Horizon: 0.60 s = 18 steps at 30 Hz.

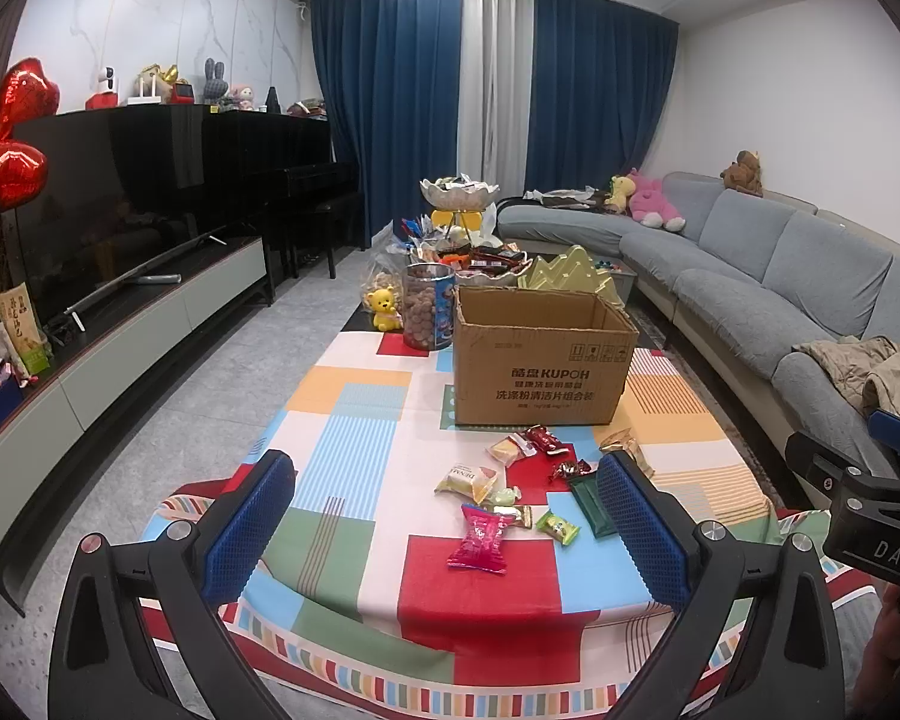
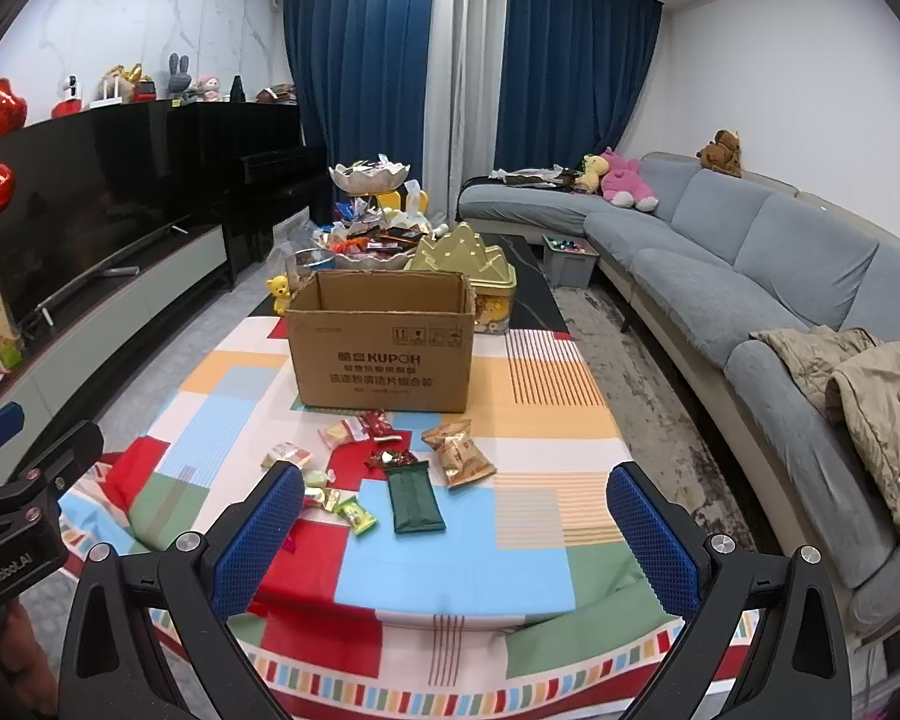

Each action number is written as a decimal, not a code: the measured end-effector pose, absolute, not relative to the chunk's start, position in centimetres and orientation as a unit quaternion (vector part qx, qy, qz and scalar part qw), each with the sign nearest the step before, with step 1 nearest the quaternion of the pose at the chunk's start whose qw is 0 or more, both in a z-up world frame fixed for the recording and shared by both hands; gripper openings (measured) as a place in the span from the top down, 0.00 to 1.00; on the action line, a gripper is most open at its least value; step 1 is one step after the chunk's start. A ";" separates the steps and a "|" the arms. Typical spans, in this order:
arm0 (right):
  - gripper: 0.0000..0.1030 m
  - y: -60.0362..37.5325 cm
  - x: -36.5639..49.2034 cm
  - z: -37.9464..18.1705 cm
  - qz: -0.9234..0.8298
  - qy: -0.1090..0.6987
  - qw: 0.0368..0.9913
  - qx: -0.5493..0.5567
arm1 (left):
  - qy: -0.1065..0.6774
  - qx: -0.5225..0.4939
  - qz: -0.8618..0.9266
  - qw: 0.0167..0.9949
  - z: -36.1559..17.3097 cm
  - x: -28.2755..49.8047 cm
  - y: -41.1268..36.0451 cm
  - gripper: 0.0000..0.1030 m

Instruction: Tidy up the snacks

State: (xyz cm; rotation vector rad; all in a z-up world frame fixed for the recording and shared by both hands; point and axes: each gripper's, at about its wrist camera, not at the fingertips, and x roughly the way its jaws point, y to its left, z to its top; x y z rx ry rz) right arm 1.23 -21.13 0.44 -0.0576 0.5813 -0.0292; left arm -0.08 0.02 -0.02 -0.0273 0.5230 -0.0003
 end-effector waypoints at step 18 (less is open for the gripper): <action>0.01 -21.3 1.1 0.6 -0.015 0.284 0.958 -0.028 | 0.258 -0.013 0.000 0.966 0.0 -0.1 0.0 0.00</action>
